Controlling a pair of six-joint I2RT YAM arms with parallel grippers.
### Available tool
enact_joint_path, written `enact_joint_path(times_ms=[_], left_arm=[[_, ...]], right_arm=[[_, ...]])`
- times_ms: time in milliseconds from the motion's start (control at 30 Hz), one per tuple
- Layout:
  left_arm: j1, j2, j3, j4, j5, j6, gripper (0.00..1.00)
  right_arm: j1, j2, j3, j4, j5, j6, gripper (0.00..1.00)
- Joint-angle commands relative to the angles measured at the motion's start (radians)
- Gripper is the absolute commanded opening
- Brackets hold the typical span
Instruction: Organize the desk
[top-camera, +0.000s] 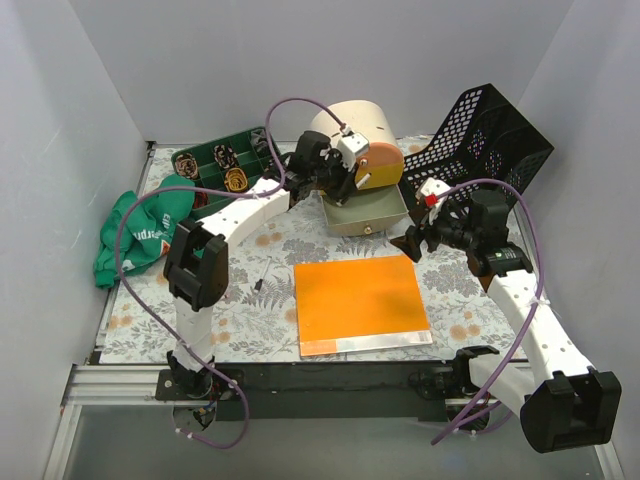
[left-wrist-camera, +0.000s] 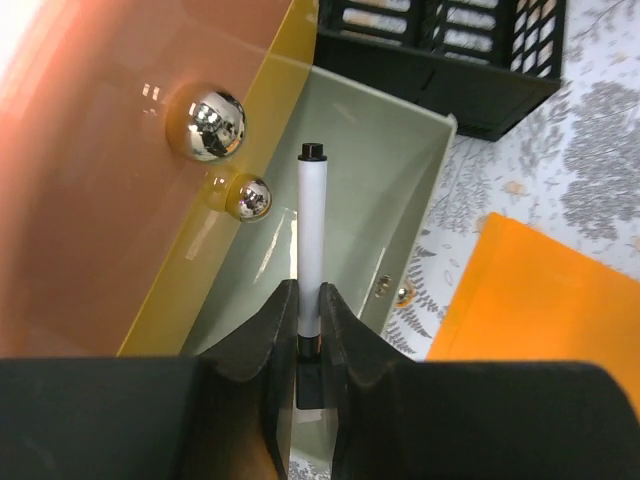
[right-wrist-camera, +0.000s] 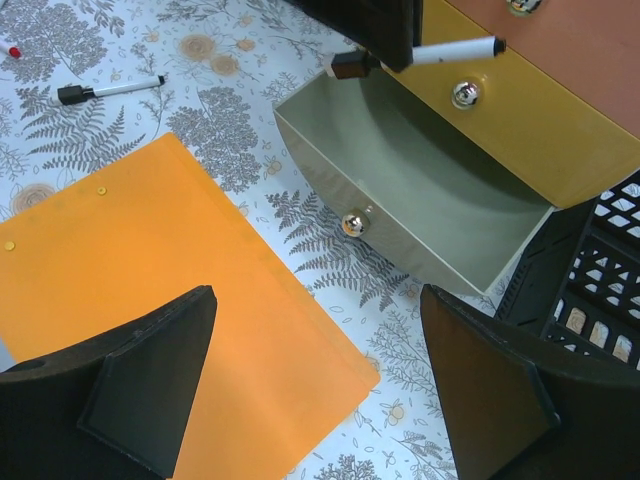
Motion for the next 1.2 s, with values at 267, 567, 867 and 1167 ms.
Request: enact_joint_path(times_ms=[267, 567, 867, 1167], left_arm=[[-0.028, -0.029, 0.022, 0.028, -0.085, 0.018, 0.54], [-0.015, -0.528, -0.498, 0.197, -0.220, -0.130, 0.83], [0.027, -1.162, -0.994, 0.164, -0.468, -0.182, 0.98], [0.031, -1.552, -1.136, 0.145, -0.836, -0.240, 0.98]], right_arm=[[-0.013, -0.008, 0.009, -0.006, -0.055, -0.026, 0.92], [0.041, 0.029, -0.028, -0.176, -0.438, -0.322, 0.89], [0.417, 0.286, 0.164, -0.436, -0.219, -0.860, 0.89], [0.684, 0.773, 0.622, -0.483, 0.011, -0.775, 0.88]])
